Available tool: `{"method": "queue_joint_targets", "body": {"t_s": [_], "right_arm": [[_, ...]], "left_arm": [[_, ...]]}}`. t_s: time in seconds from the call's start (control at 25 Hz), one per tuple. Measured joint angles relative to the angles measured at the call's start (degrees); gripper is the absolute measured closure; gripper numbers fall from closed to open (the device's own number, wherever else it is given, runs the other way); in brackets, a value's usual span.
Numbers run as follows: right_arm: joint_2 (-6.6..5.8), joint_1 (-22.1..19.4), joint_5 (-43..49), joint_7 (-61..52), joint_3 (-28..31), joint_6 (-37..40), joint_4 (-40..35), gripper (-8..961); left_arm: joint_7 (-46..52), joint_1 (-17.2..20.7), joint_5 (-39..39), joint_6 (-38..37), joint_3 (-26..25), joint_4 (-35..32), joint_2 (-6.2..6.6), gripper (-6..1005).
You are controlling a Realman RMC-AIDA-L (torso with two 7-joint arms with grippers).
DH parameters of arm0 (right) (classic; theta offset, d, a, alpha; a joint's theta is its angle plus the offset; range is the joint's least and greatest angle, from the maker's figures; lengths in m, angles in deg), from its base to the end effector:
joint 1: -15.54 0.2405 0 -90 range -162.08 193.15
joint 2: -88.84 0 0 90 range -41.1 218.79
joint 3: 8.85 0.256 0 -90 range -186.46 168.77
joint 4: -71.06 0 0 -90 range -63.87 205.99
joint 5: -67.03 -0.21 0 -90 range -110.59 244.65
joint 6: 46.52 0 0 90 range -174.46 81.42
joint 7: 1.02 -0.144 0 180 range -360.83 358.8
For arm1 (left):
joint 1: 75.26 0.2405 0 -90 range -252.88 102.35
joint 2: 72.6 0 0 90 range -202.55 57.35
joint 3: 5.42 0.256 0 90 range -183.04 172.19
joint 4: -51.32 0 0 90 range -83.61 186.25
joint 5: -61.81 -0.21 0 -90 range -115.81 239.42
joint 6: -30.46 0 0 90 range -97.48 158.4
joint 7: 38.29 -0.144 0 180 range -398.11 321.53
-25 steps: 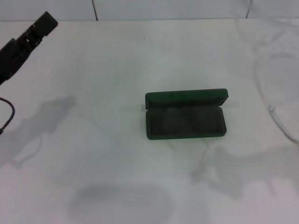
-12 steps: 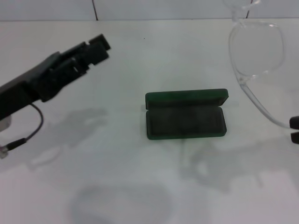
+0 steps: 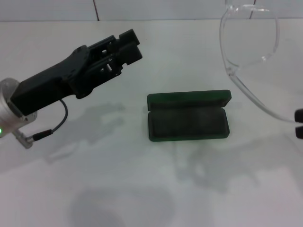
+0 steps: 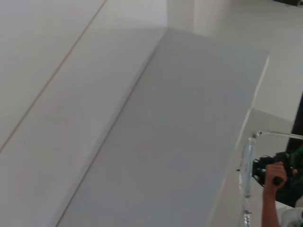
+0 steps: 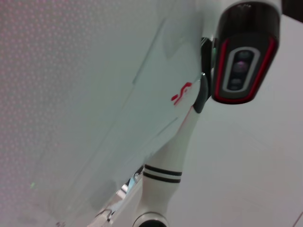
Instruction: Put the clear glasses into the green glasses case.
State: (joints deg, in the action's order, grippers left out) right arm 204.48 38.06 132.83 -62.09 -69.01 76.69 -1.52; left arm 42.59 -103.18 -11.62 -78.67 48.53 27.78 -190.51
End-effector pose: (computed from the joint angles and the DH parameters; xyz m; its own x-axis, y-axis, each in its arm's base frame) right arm 0.1289 0.2440 0.1099 0.3024 0.6175 -0.7261 0.5712 -0.7272 -0.3806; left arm -0.2112 0.2908 0.0172 0.3029 0.3455 0.8882 0.3494 -0.9073 0.2338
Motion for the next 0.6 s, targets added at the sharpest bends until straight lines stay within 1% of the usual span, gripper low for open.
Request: {"method": "queue_joint_targets", "body": {"t_s": [0.28,0.4,0.6], "right_arm": [[-0.09,3.0,-0.3,2.8,-1.4,0.0,6.1,896],[-0.11,3.4,-0.3,2.9,-1.4,0.0,6.6,894],[-0.14,3.7,-0.2,2.9,-1.4,0.0,7.2,892]], "left_arm": [[0.0,-2.8,0.0,-1.5,0.0,-0.3,-0.61,487],[-0.3,-3.5,0.3,-1.9,0.0,-0.4,-1.02,485],[-0.8,-4.2,0.6,-1.9,-0.1,-0.5,-1.34,486]]}}
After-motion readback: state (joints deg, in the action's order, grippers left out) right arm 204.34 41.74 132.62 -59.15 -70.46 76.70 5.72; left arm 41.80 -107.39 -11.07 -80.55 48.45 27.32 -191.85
